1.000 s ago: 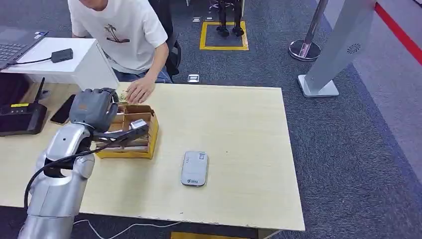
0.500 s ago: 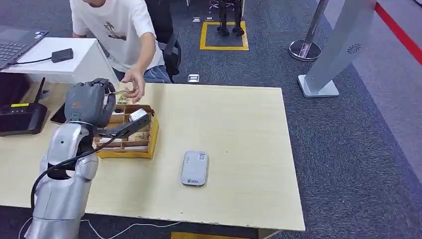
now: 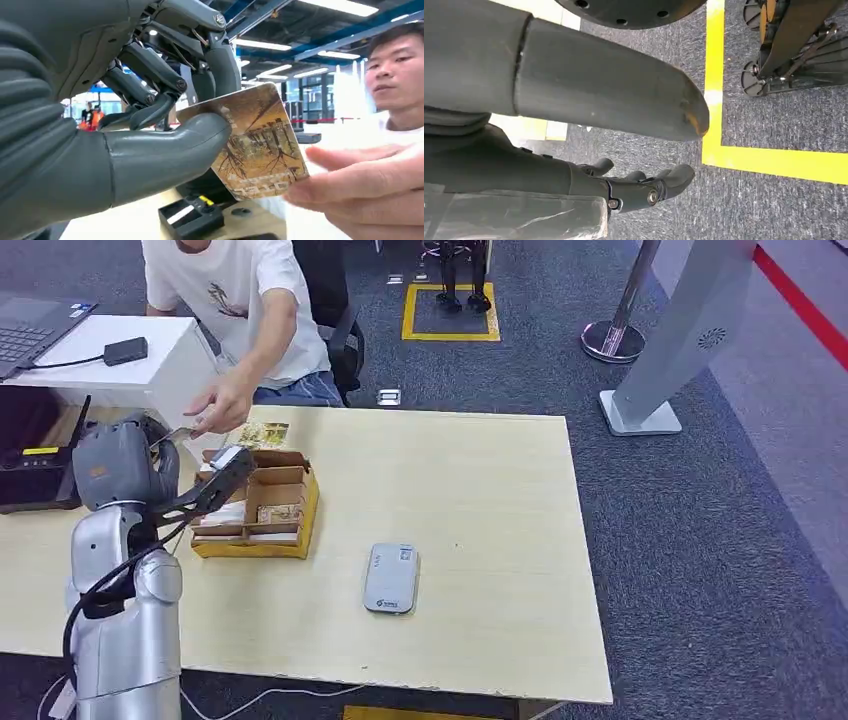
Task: Pass the card to the sensor for recognition and then transmit it.
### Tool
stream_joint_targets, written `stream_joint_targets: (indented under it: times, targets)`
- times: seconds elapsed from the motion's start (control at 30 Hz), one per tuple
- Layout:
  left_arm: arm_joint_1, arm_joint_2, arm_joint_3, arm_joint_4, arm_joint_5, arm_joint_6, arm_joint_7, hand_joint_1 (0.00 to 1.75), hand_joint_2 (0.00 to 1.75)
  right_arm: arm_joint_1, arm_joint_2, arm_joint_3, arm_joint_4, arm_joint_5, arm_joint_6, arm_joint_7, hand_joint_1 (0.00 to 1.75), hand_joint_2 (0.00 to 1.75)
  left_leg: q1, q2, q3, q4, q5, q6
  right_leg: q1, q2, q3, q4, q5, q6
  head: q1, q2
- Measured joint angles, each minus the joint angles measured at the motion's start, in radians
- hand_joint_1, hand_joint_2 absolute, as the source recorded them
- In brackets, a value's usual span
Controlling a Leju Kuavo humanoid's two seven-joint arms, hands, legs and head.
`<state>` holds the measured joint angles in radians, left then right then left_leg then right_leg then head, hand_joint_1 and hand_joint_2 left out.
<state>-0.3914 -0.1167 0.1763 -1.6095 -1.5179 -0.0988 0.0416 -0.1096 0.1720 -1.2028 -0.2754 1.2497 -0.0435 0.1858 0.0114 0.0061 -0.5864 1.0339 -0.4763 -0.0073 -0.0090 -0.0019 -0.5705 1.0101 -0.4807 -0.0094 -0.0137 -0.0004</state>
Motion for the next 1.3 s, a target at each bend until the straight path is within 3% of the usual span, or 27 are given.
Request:
stream_joint_targets:
  times: [0.2,0.63,0.67,0.7,0.73,1.07,1.1,1.3]
  targets:
    - [-0.001,-0.011,0.047,0.010,-0.003,-0.005,-0.015,1.75,1.75,0.000,0.000,0.000,0.000,0.000,0.001,-0.001,0.00,0.00,0.000,0.000,0.000,0.000,0.000,0.000,0.000,0.000,0.000,0.000,0.000,0.000,0.000,0.000]
    - [-0.001,-0.021,0.053,0.023,-0.006,-0.016,-0.024,1.75,1.75,0.000,0.000,0.000,0.000,0.000,0.005,-0.004,0.00,0.00,0.000,0.000,0.000,0.000,0.000,0.000,0.000,0.000,0.000,0.000,0.000,0.000,0.000,0.000]
    - [-0.001,-0.021,0.053,0.023,-0.007,-0.016,-0.024,0.05,1.75,0.000,0.000,0.000,0.000,0.000,0.005,-0.005,0.00,0.00,0.000,0.000,0.000,0.000,0.000,0.000,0.000,0.000,0.000,0.000,0.000,0.000,0.000,0.000]
    - [-0.001,-0.022,0.053,0.023,-0.007,-0.017,-0.024,0.00,1.75,0.000,0.000,0.000,0.000,0.000,0.005,-0.005,0.00,0.00,0.000,0.000,0.000,0.000,0.000,0.000,0.000,0.000,0.000,0.000,0.000,0.000,0.000,0.000]
    - [-0.001,-0.022,0.053,0.023,-0.007,-0.017,-0.024,0.00,0.00,0.000,0.000,0.000,0.000,0.000,0.005,-0.005,0.00,0.00,0.000,0.000,0.000,0.000,0.000,0.000,0.000,0.000,0.000,0.000,0.000,0.000,0.000,0.000]
    - [-0.001,-0.026,0.053,0.023,-0.003,-0.025,-0.024,0.00,0.00,0.000,0.000,0.000,0.000,-0.002,0.011,-0.005,0.00,0.00,0.000,0.000,0.000,0.000,0.000,0.000,0.000,0.000,0.000,0.000,0.000,0.000,0.000,0.000]
    - [0.000,-0.027,0.053,0.023,-0.002,-0.025,-0.024,0.00,1.75,0.000,0.000,0.000,0.000,-0.002,0.010,-0.005,0.00,0.00,0.000,0.000,0.000,0.000,0.000,0.000,0.000,0.000,0.000,0.000,0.000,0.000,0.000,0.000]
    - [0.010,-0.036,0.052,0.021,0.008,-0.011,-0.048,0.00,1.75,0.000,0.000,0.000,0.000,-0.001,0.007,-0.005,0.00,0.00,0.000,0.000,0.000,0.000,0.000,0.000,0.000,0.000,0.000,0.000,0.000,0.000,0.000,0.000]
